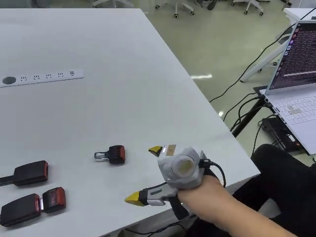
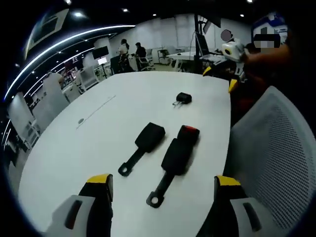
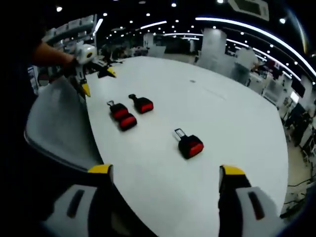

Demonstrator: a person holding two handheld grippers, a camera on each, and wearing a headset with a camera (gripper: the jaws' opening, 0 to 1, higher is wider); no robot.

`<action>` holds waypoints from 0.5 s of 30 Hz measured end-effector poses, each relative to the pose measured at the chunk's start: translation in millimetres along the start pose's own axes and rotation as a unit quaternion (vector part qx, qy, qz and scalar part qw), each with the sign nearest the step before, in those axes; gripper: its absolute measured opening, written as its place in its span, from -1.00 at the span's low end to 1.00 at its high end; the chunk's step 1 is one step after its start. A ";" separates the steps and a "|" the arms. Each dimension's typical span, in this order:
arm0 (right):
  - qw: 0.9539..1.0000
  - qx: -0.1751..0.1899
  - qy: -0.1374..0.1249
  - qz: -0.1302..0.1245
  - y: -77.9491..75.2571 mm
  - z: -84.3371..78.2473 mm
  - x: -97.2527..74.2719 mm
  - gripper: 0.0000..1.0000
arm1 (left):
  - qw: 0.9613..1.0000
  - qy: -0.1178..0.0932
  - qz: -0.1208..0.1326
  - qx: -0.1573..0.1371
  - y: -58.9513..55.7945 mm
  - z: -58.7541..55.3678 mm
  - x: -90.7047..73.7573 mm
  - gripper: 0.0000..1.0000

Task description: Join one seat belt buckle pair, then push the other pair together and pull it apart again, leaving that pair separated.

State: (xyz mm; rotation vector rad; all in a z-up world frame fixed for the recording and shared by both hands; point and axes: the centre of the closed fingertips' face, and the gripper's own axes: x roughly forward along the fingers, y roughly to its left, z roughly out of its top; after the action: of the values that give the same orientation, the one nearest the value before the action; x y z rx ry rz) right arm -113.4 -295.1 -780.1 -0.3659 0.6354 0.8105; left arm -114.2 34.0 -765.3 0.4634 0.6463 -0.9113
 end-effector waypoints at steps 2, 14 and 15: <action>1.000 0.006 -0.008 0.003 1.6 1.8 -4.8 0.85 | 1.000 0.003 0.005 -0.004 -2.4 -7.0 -2.2 0.82; 0.999 0.016 -0.002 -0.040 -7.4 -14.6 -7.9 1.00 | 0.999 0.013 0.038 -0.021 -14.2 -25.9 -1.5 1.00; 0.999 0.017 0.001 -0.040 -7.0 -15.3 -8.1 1.00 | 0.999 0.017 0.037 -0.020 -15.7 -26.0 -0.4 1.00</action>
State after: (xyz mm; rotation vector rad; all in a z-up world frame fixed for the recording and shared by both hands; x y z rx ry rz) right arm -118.1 -312.2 -786.0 -0.3580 0.6322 0.7227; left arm -135.7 41.8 -785.3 0.4659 0.6734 -0.8203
